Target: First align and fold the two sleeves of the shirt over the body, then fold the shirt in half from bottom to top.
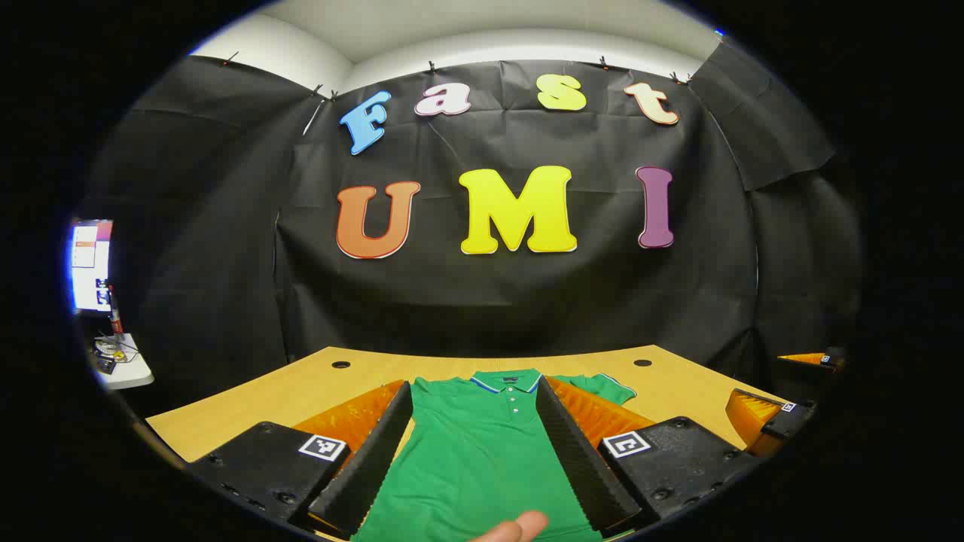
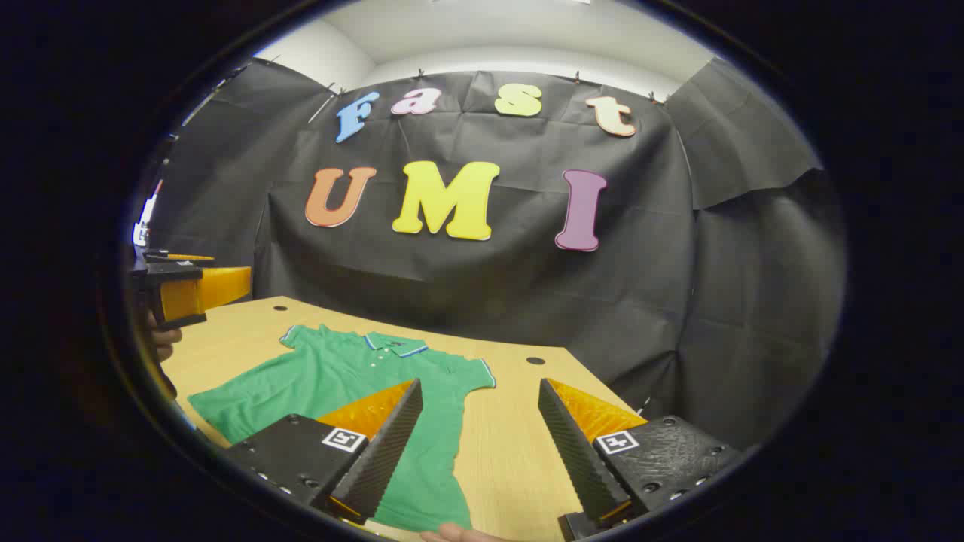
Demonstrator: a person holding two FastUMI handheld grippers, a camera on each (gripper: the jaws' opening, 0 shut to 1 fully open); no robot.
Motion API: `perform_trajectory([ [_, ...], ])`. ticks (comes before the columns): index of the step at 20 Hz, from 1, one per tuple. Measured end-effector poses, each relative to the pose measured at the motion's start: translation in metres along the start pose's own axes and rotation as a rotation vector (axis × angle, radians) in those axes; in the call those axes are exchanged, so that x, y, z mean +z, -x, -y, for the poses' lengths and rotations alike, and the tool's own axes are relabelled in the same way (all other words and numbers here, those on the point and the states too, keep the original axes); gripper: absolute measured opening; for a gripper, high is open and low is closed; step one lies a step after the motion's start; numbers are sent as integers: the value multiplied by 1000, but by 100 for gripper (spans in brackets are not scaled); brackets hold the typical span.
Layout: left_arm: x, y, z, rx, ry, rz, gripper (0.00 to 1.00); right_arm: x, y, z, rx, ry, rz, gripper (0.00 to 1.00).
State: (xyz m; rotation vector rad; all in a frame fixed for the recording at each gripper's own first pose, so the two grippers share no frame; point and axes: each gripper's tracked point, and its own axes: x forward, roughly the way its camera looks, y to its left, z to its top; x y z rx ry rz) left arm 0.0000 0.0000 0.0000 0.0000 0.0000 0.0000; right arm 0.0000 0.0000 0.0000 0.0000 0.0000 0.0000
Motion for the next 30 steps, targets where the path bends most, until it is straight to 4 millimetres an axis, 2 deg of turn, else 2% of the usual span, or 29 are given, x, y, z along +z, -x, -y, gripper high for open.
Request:
perform_trajectory([
  [4, 2, -1, -6, 29, -36, 23, 100, 2, 0, 7, -12, -6, 0, 96],
  [7, 1, -1, 2, 9, -29, 24, 100, 1, -2, 4, 1, -18, -6, 96],
  [8, 3, -1, 3, 0, -30, 33, 100, 1, -4, 1, 6, -17, -11, 93],
  [10, 8, 0, 0, 7, -38, 57, 100, 2, -4, 0, 10, -5, -16, 96],
  [11, 9, -1, -2, 12, -41, 61, 100, 1, -5, -1, 8, 2, -16, 94],
  [16, -3, -5, 0, 6, -22, 23, 100, 12, -20, -2, 9, -5, -7, 96],
  [20, -7, -8, -4, 14, -18, 8, 100, 31, -67, 1, -11, 2, 12, 96],
  [22, -7, -8, -3, 8, -18, 13, 100, 29, -98, 1, -21, 12, -9, 96],
  [23, -7, -9, -4, 7, -21, 15, 100, 27, -115, 2, -27, 8, -24, 93],
  [24, -7, -9, -4, 10, -25, 15, 100, 25, -131, 3, -34, -6, -44, 96],
  [30, -21, -16, -3, 24, -47, -12, 100, -5, -233, 10, -40, -58, -195, 95],
])
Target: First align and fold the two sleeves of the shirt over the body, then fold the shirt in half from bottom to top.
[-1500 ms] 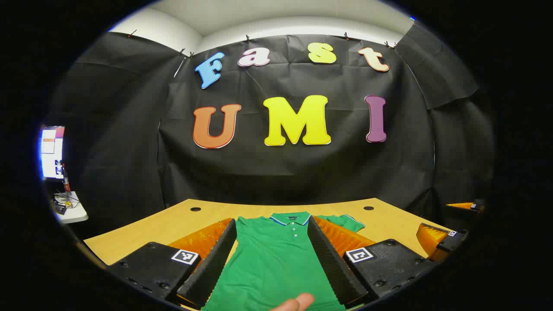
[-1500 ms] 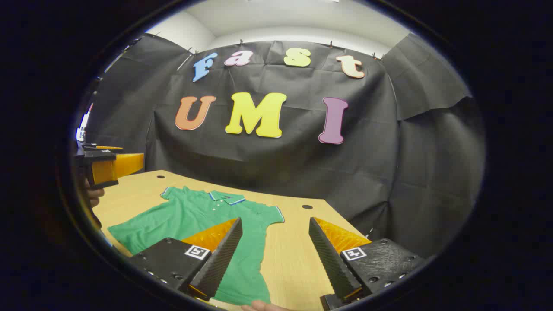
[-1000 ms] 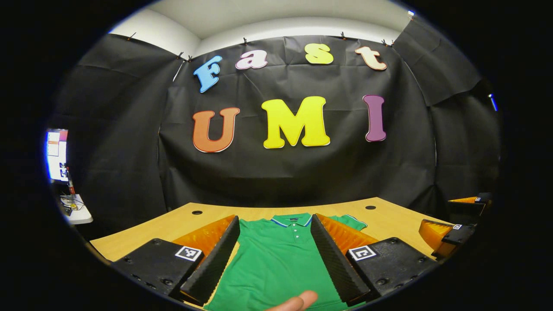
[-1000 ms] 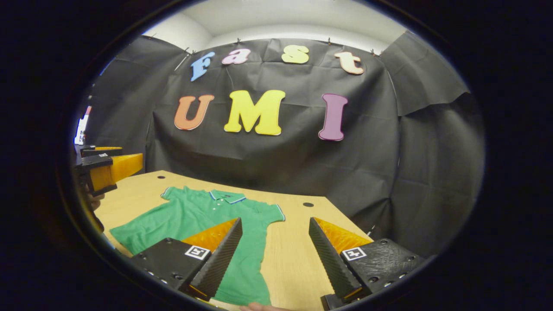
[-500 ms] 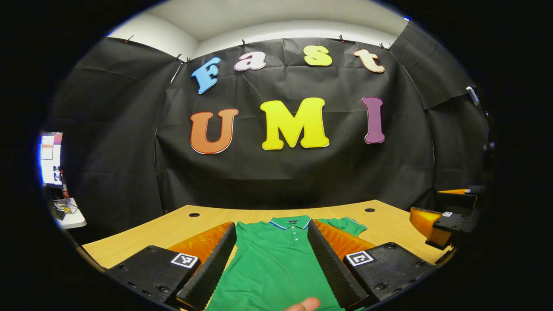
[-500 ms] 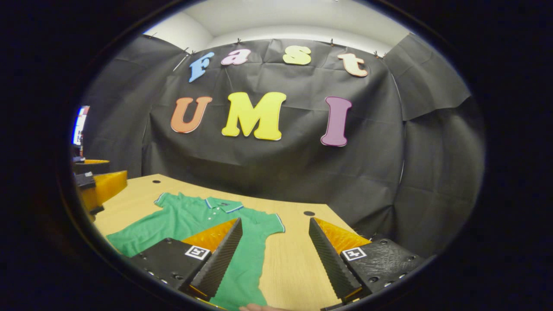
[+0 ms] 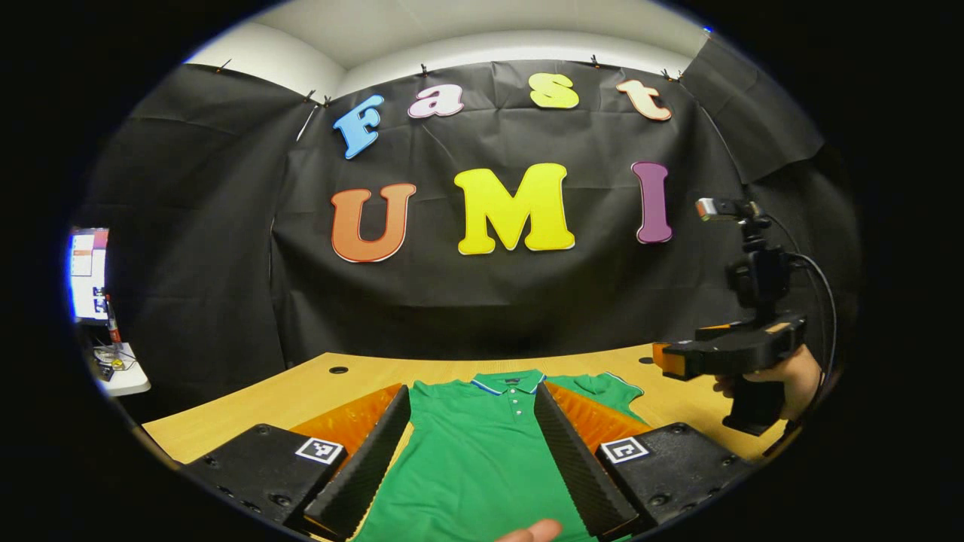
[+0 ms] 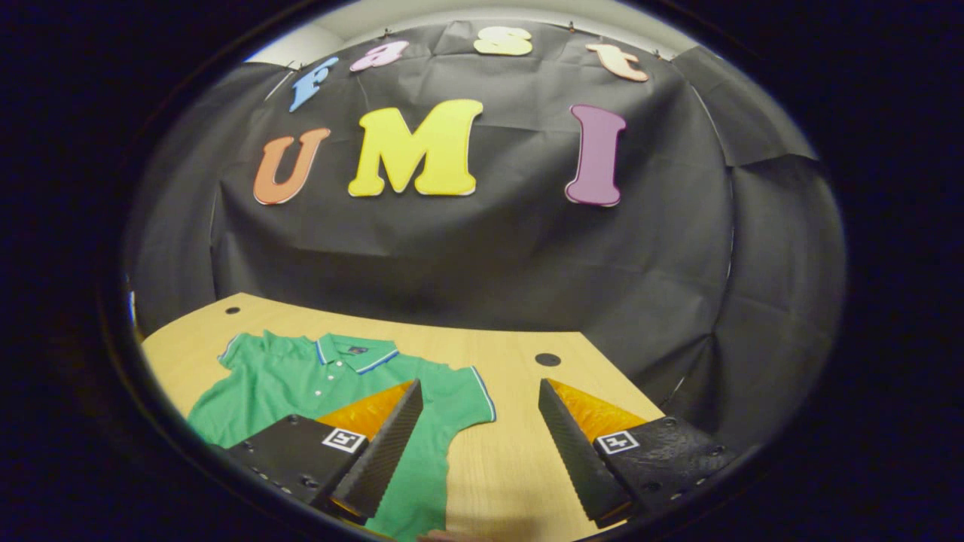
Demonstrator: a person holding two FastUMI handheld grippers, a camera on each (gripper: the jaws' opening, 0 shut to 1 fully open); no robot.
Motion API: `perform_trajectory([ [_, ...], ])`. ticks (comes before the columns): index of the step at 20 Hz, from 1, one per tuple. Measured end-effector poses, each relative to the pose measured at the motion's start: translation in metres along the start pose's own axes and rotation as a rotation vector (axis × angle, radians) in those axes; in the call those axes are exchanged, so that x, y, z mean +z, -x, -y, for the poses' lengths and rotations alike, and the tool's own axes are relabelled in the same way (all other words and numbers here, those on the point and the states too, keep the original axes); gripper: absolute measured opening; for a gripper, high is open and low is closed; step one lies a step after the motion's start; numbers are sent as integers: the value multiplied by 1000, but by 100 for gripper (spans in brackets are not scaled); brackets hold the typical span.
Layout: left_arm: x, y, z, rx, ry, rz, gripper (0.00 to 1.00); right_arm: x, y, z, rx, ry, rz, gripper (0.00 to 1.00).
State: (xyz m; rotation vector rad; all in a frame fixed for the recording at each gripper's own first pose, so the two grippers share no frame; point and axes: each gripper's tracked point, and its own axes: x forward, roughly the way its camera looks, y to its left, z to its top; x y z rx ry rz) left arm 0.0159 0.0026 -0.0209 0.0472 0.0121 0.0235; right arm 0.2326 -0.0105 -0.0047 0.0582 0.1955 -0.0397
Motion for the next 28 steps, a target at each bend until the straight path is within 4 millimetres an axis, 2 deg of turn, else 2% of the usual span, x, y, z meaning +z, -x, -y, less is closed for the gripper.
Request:
perform_trajectory([
  [6, -25, -13, 2, 6, -15, -61, 100, -21, -91, 10, -39, 49, -116, 95],
  [9, -33, -15, -4, 34, -32, -96, 100, -44, -122, 9, -27, 62, -185, 96],
  [10, -35, -16, -4, 39, -27, -103, 100, -52, -130, 7, -20, 72, -205, 94],
  [15, -46, -22, -8, 64, -1, -139, 100, -85, -152, 3, 8, 69, -282, 97],
  [17, -50, -24, -12, 80, -12, -150, 100, -103, -154, 3, 29, 53, -324, 89],
  [18, -51, -25, -11, 79, -12, -153, 100, -99, -159, 2, 36, 25, -331, 86],
  [21, -55, -26, -6, 67, -2, -165, 100, -103, -158, -4, 91, -87, -378, 78],
  [23, -56, -26, -5, 61, 0, -168, 100, -105, -163, 1, 71, -100, -382, 52],
  [25, -56, -25, -4, 60, -3, -168, 100, -105, -160, -8, 102, -114, -396, 27],
  [26, -54, -25, -3, 58, -3, -164, 100, -105, -161, -8, 98, -110, -393, 7],
  [28, -52, -24, -2, 54, -9, -156, 100, -101, -159, -8, 92, -78, -389, 2],
])
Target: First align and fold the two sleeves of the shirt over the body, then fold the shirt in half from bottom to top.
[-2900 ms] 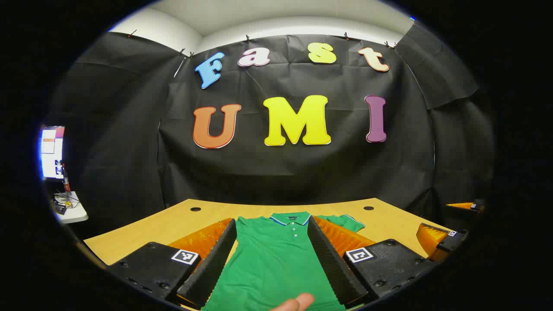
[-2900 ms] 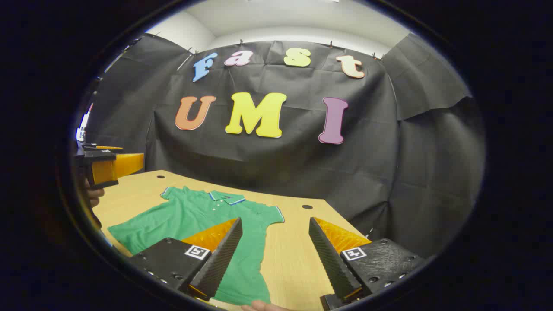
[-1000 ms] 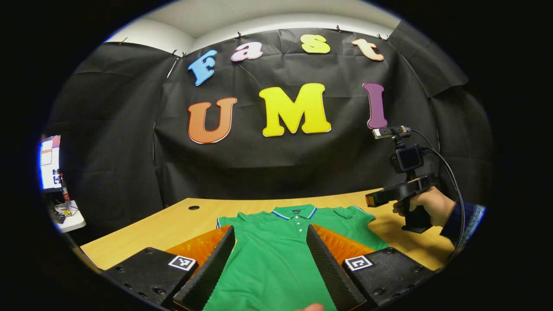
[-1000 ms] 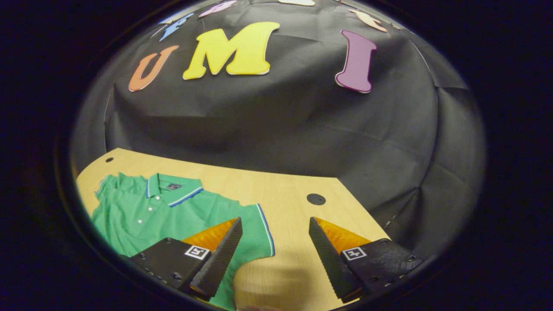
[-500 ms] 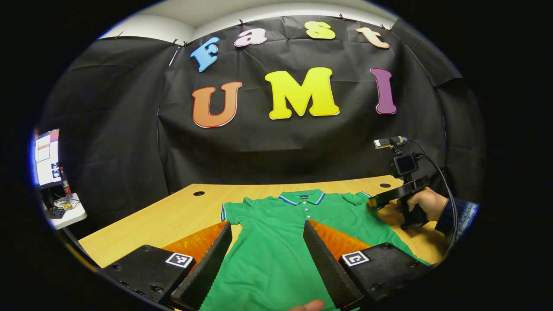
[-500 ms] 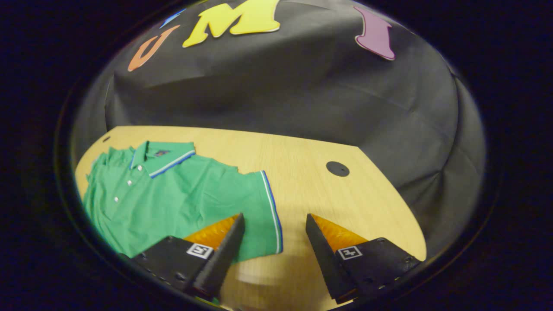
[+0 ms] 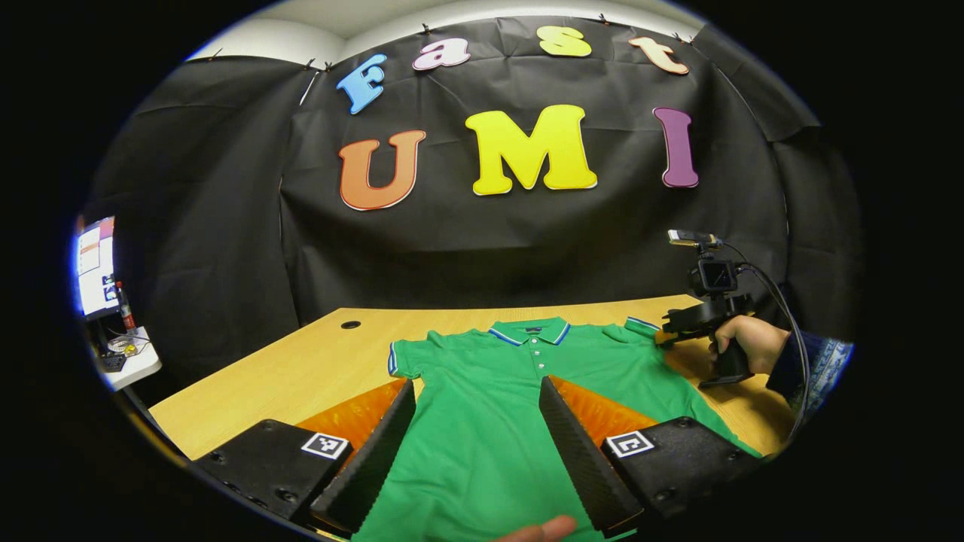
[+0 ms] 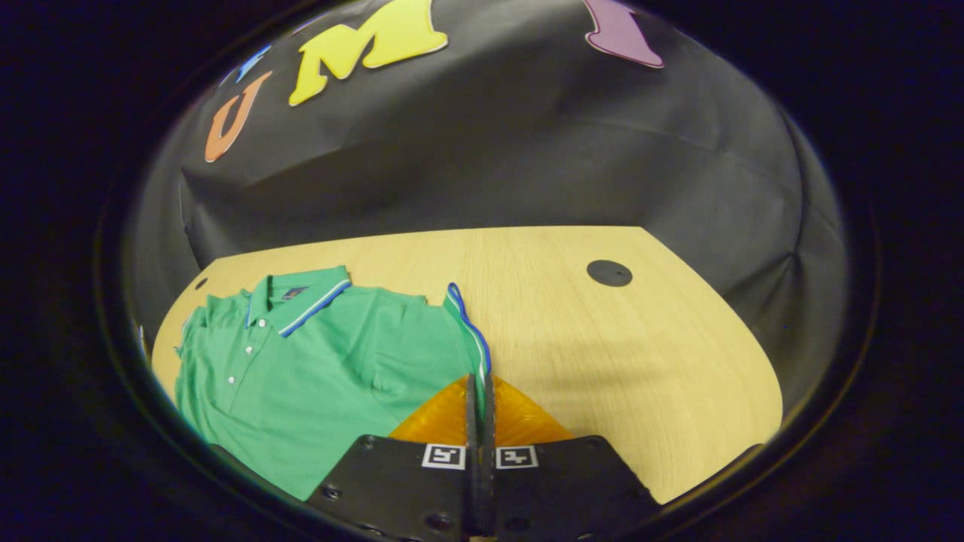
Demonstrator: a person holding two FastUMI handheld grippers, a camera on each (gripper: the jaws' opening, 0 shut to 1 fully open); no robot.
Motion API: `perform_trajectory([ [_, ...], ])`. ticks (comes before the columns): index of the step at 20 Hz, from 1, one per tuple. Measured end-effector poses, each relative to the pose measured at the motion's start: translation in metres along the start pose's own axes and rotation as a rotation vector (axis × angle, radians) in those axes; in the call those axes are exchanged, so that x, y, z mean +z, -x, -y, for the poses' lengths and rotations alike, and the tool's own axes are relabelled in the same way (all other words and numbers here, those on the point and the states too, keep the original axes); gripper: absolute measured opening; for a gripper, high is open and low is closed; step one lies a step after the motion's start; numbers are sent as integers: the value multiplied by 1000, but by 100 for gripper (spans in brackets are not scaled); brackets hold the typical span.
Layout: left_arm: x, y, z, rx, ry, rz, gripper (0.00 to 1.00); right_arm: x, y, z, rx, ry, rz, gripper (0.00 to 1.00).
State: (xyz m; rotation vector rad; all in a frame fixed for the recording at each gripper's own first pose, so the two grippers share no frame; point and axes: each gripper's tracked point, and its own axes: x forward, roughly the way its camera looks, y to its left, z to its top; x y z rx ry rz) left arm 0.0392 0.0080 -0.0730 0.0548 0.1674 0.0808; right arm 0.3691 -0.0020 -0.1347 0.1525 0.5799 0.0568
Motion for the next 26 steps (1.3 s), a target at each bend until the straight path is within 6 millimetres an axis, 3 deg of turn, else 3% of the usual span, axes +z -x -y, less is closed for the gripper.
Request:
perform_trajectory([
  [6, 6, 1, -10, 13, 5, 17, 100, 15, 17, 1, -13, 13, 40, 0],
  [11, 9, 2, -30, 46, 28, -2, 100, 33, 39, -22, -10, 83, 85, 0],
  [17, 18, 3, -54, 67, 47, 13, 100, 44, 61, -86, 27, 207, 148, 0],
  [23, 13, 0, -77, 90, 99, -32, 100, 23, 59, -157, 78, 269, 120, 0],
  [26, 11, -2, -79, 72, 147, -54, 100, 18, 62, -176, 113, 246, 121, 1],
])
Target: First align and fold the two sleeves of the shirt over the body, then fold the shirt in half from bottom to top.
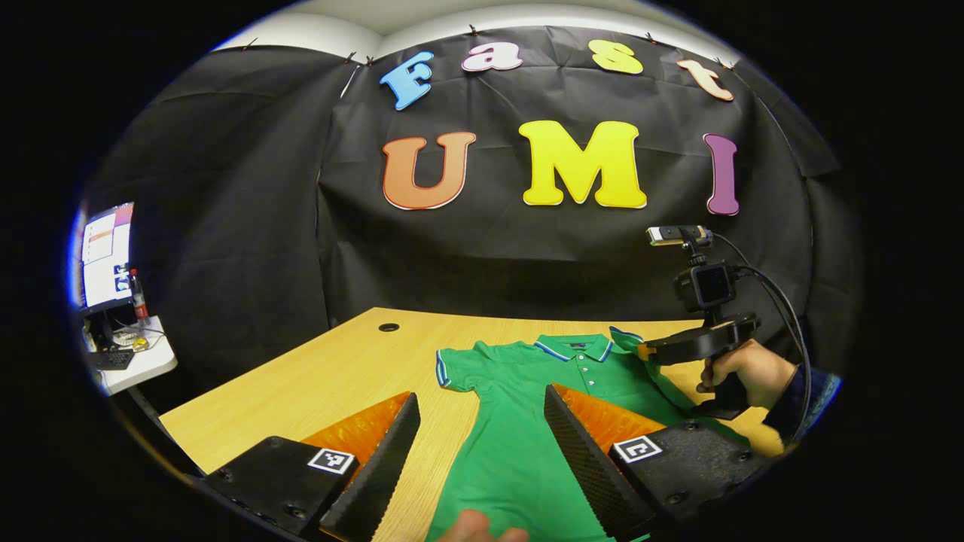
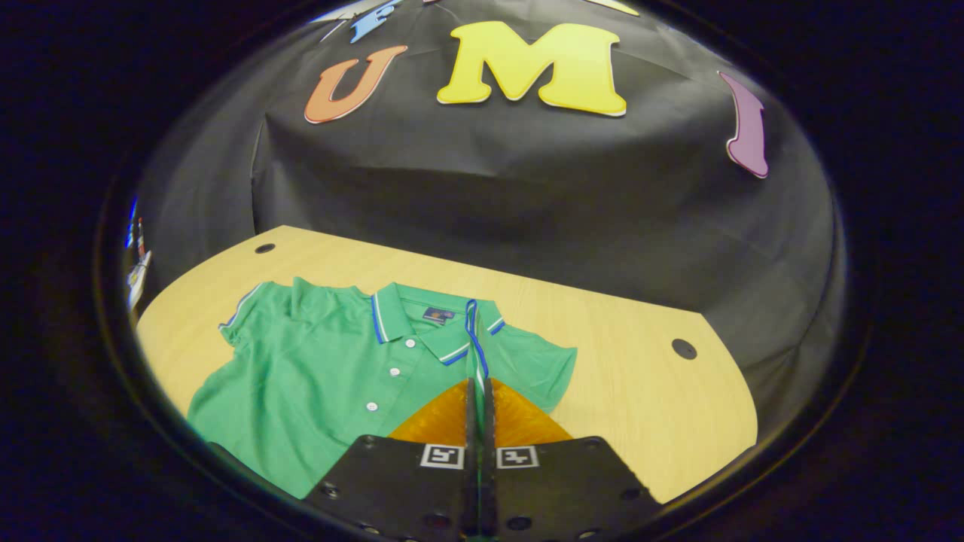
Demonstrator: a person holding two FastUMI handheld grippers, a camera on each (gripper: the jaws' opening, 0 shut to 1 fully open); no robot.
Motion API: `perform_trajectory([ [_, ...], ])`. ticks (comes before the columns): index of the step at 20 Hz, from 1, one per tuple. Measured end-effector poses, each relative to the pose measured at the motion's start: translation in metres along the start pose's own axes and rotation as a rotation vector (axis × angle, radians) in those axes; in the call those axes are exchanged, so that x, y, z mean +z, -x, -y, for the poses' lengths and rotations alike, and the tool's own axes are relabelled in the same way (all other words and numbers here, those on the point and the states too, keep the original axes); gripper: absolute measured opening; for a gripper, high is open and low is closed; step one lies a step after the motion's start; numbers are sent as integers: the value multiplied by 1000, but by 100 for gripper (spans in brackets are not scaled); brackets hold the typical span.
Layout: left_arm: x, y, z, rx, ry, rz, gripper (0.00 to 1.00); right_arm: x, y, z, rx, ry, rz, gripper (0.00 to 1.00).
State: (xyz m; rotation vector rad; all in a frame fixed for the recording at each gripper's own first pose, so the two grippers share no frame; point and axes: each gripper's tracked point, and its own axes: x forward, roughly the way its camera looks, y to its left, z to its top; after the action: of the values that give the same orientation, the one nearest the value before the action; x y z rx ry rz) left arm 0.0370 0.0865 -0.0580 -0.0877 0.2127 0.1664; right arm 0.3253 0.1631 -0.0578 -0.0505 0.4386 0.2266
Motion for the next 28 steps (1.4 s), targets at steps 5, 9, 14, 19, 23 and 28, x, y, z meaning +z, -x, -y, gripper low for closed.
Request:
perform_trajectory([
  [5, 10, 0, -16, 69, -7, 42, 100, 17, 45, 7, 11, -25, 93, 97],
  [9, 19, -3, -24, 139, -23, 63, 100, 27, 114, 29, -10, -41, 221, 97],
  [14, 42, -27, -11, 143, -156, 86, 100, 6, 211, 59, -35, -31, 361, 95],
  [19, 64, -65, 3, 132, -144, 124, 100, -29, 269, 87, -75, 17, 452, 95],
  [23, 68, -96, 2, 137, -186, 89, 96, -47, 284, 91, -34, 17, 488, 95],
  [28, 50, -158, -17, 143, -188, 50, 100, -49, 292, 105, 23, -57, 508, 95],
])
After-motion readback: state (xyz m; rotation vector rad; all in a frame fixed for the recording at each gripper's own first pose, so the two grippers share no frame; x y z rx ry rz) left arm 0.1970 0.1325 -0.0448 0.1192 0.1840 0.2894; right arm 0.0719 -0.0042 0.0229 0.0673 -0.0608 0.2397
